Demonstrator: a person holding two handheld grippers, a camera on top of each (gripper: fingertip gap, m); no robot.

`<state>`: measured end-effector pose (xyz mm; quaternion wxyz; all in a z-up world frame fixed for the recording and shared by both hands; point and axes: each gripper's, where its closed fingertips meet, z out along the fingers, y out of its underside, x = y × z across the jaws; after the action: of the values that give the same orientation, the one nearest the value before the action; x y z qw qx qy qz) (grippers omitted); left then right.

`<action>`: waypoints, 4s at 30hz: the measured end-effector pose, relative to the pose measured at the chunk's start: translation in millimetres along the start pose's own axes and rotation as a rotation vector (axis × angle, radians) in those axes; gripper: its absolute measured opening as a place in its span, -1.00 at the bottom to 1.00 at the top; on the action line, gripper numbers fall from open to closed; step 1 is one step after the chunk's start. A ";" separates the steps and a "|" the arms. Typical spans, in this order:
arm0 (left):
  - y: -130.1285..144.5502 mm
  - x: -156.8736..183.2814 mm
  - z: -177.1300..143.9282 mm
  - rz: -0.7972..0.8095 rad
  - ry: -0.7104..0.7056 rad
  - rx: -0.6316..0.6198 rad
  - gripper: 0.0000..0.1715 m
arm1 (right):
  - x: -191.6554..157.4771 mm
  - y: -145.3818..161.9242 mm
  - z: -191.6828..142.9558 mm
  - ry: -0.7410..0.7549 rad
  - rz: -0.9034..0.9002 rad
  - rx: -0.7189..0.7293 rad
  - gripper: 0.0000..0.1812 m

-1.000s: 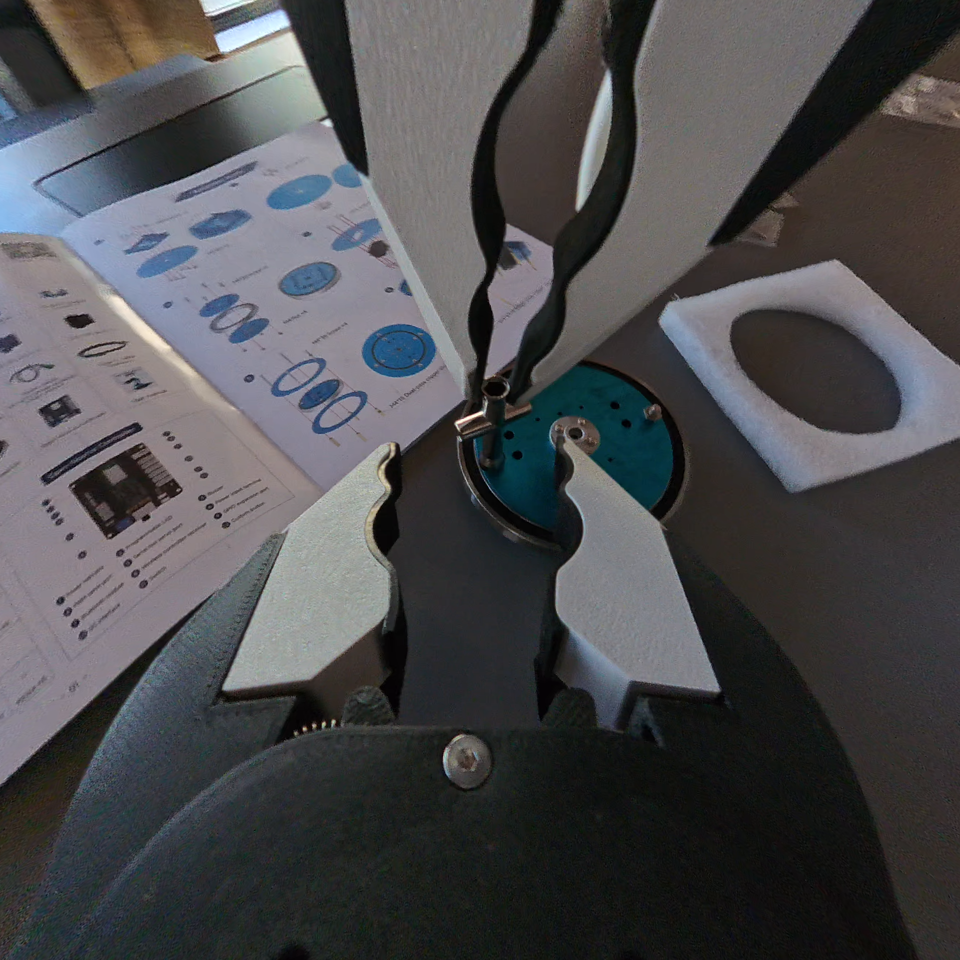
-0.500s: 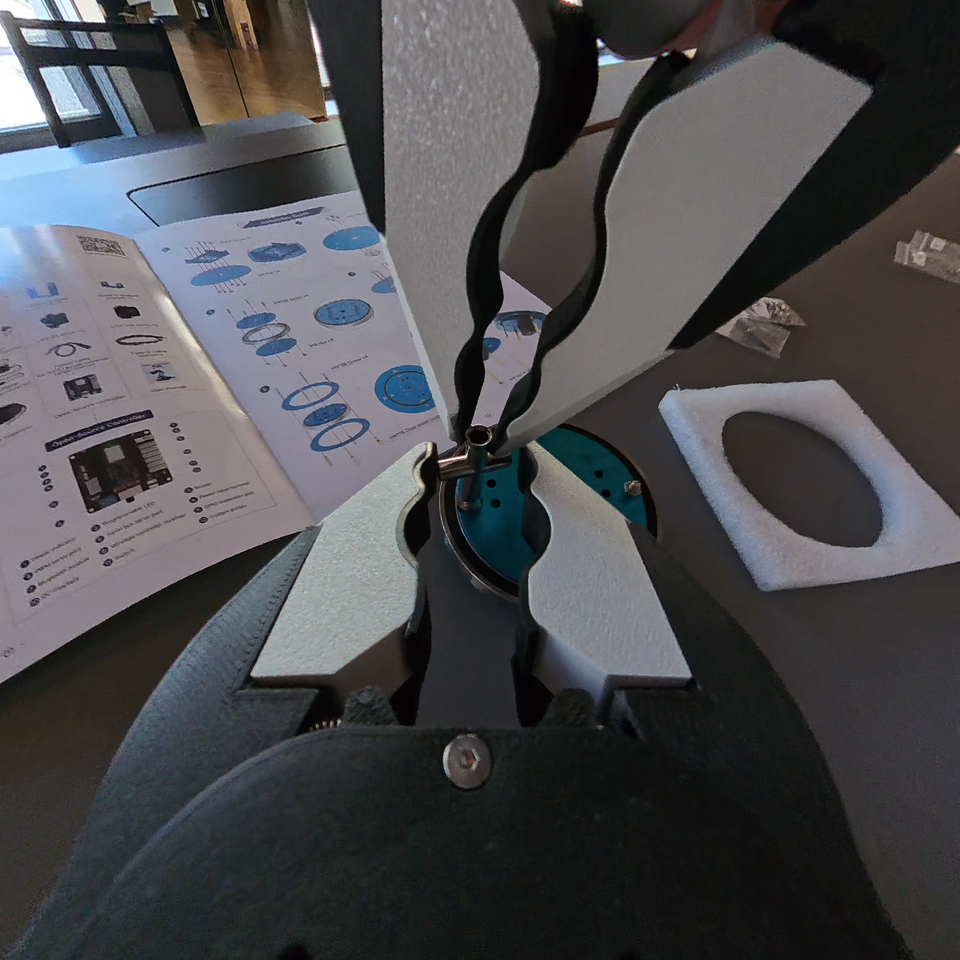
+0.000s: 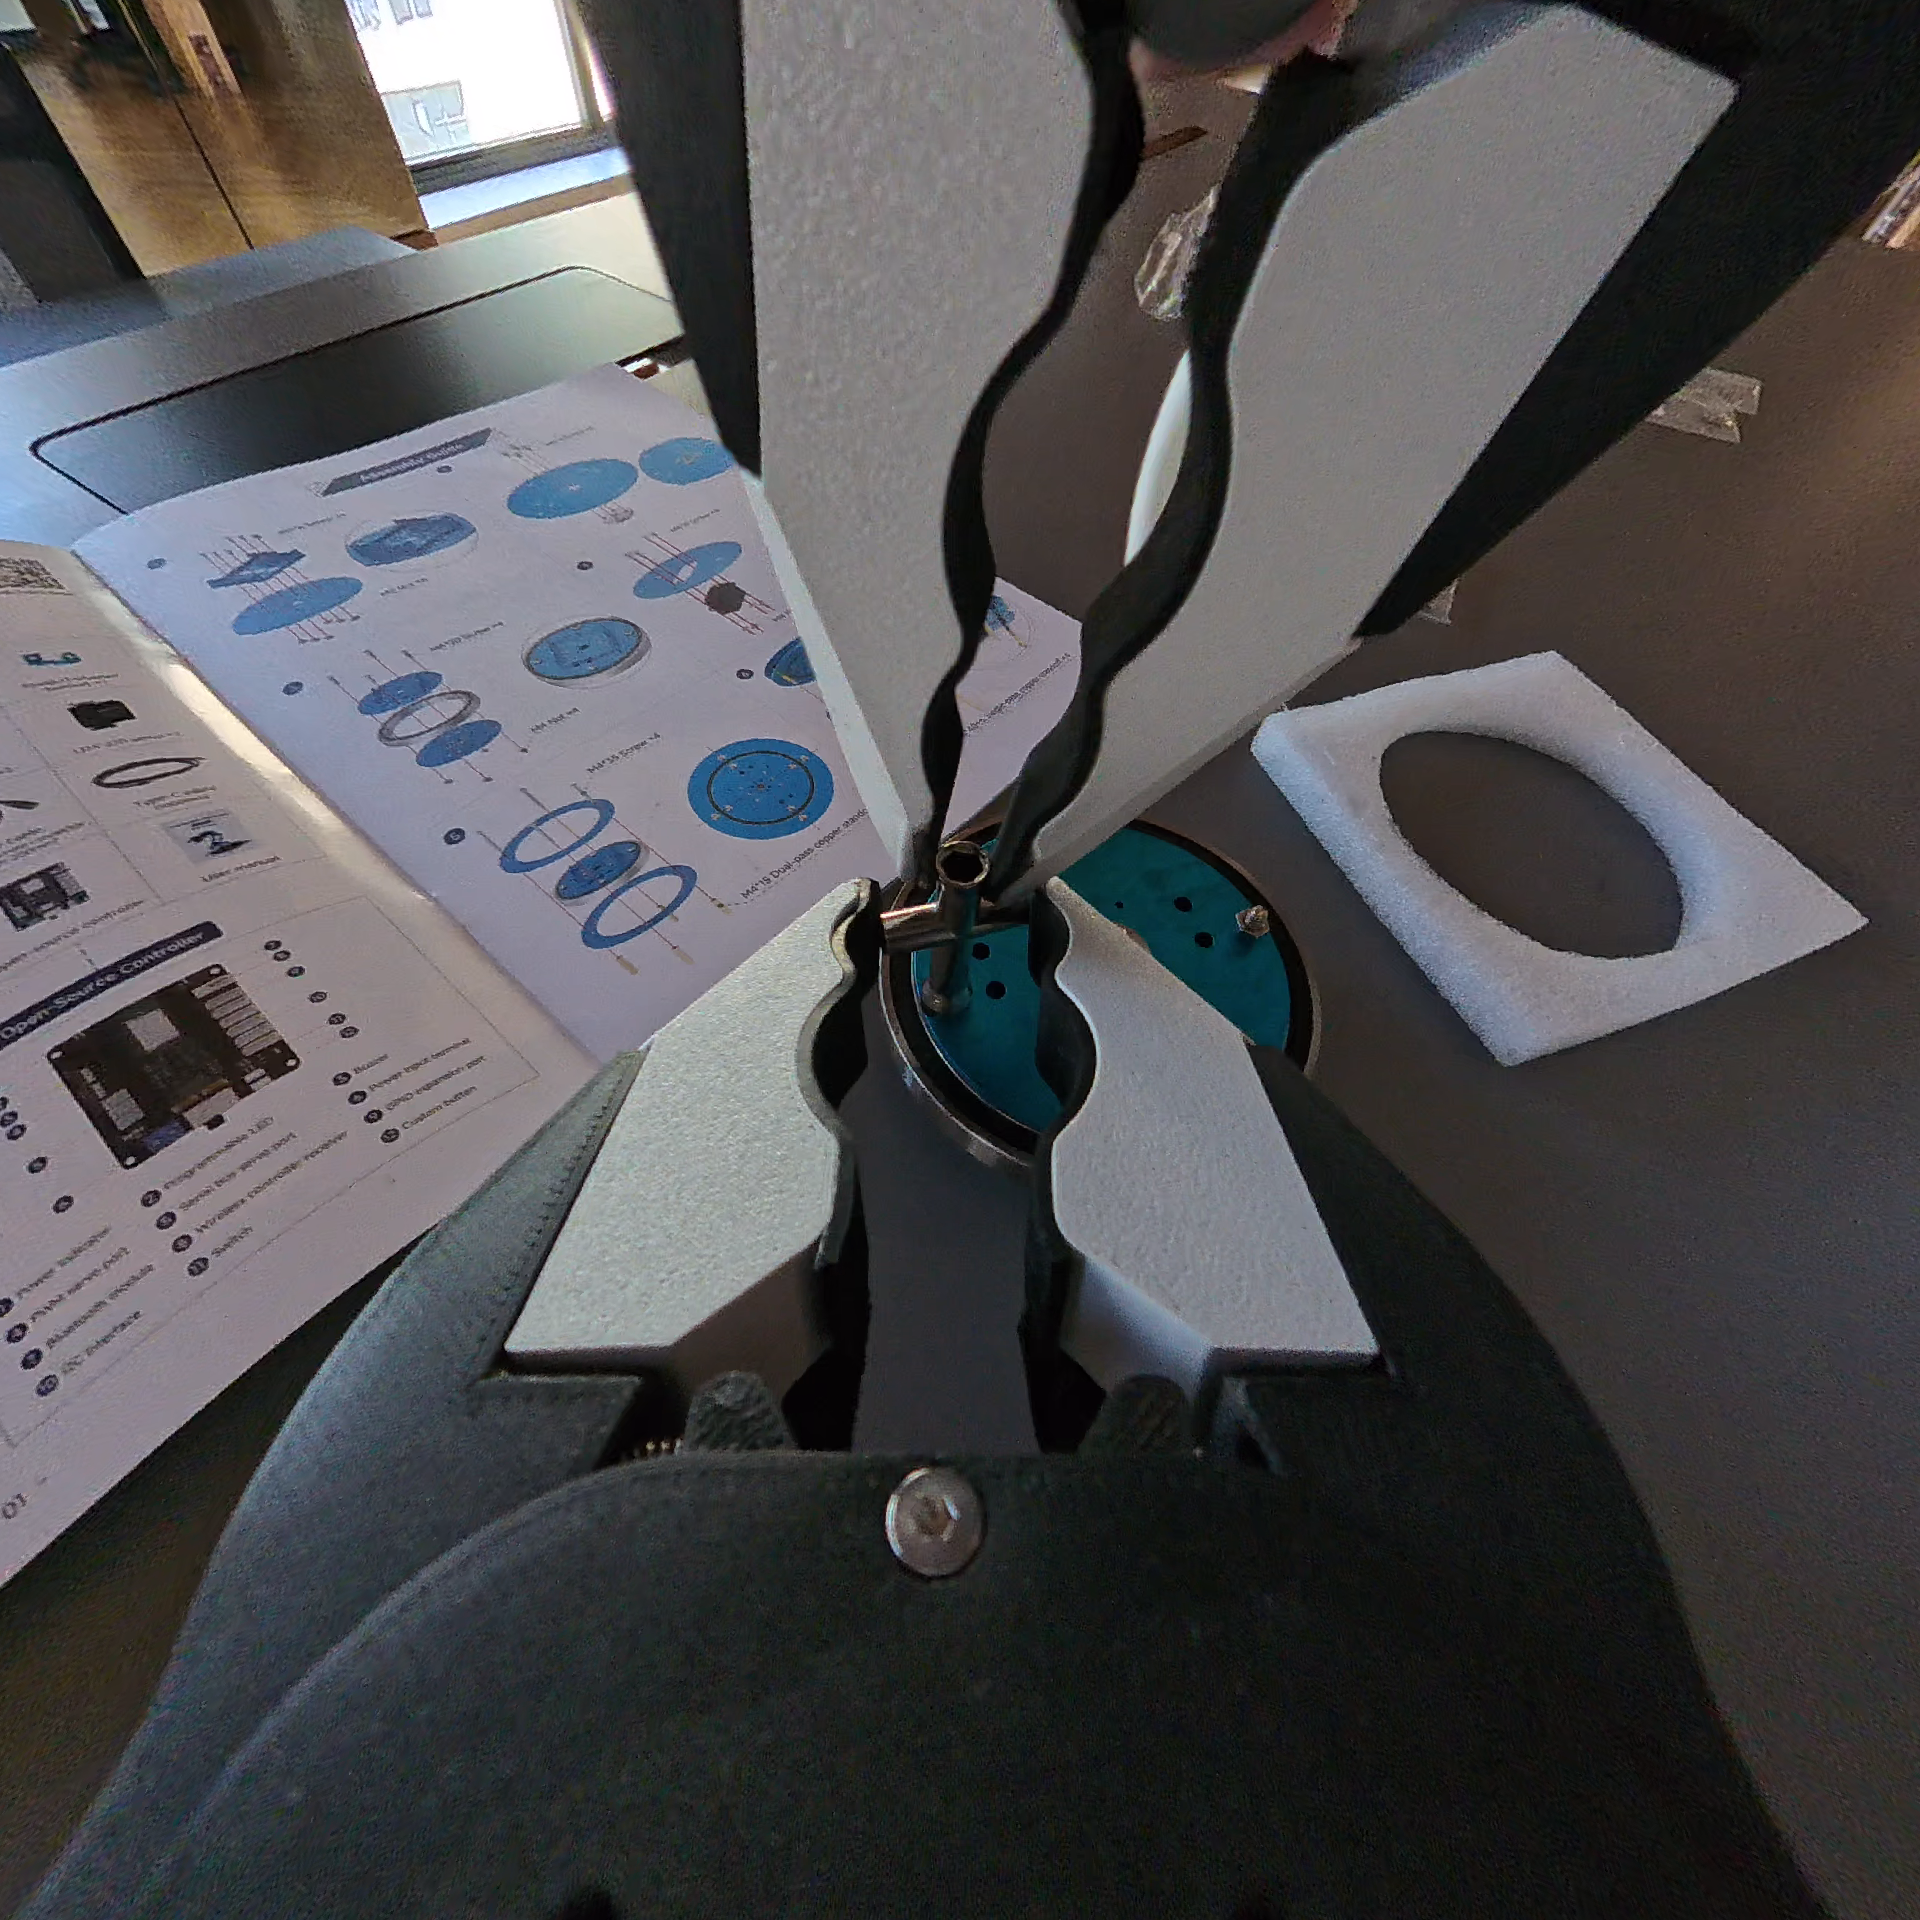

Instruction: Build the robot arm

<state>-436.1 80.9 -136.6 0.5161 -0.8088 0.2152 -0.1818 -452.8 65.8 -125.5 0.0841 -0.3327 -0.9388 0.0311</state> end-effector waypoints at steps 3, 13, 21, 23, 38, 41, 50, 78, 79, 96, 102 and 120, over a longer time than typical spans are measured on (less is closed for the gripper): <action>0.1 0.6 0.1 0.011 0.008 0.001 -0.68 | 0.2 2.1 -2.6 0.036 -0.125 0.037 -0.86; 0.5 1.3 0.1 0.029 0.038 -0.002 -0.68 | 4.7 -1.8 2.3 0.273 -0.580 0.121 -0.73; 1.8 3.1 -1.7 0.040 0.075 -0.006 -0.68 | 4.1 1.1 5.1 0.293 -0.716 0.111 -0.84; 2.1 3.4 -1.8 0.038 0.081 -0.008 -0.68 | 2.5 1.2 5.8 0.305 -0.736 0.113 -0.81; 3.7 5.9 -1.1 0.021 0.124 -0.020 -0.68 | -0.7 -3.5 12.0 0.348 -0.893 0.075 -0.78; 4.2 6.3 -1.2 0.024 0.134 -0.023 -0.68 | 0.3 -3.8 11.4 0.330 -0.925 0.035 -0.82; 5.5 6.6 -1.9 0.024 0.147 -0.030 -0.68 | 0.4 -4.1 11.3 0.284 -0.960 -0.048 -0.83; 32.6 14.7 -18.0 0.122 0.270 -0.158 -0.40 | 4.1 2.5 21.4 0.219 -0.813 -0.072 -0.82; 33.0 14.7 -18.0 0.121 0.270 -0.160 -0.40 | 4.5 1.6 20.7 0.219 -0.805 -0.068 -0.81; 33.8 14.2 -18.8 0.122 0.271 -0.163 -0.44 | 4.8 2.7 16.1 0.210 -0.784 -0.066 -0.86; 33.8 14.1 -18.9 0.122 0.271 -0.162 -0.45 | 6.8 4.3 19.0 0.196 -0.767 -0.060 -0.87; 34.4 13.9 -20.1 0.113 0.275 -0.165 -0.47 | 1.8 2.6 17.4 0.226 -0.813 -0.087 -0.85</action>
<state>-440.2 45.4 -158.9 0.4231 -0.8026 0.3429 -0.2432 -455.7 68.8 -142.7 0.1780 0.0601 -0.9788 -0.0810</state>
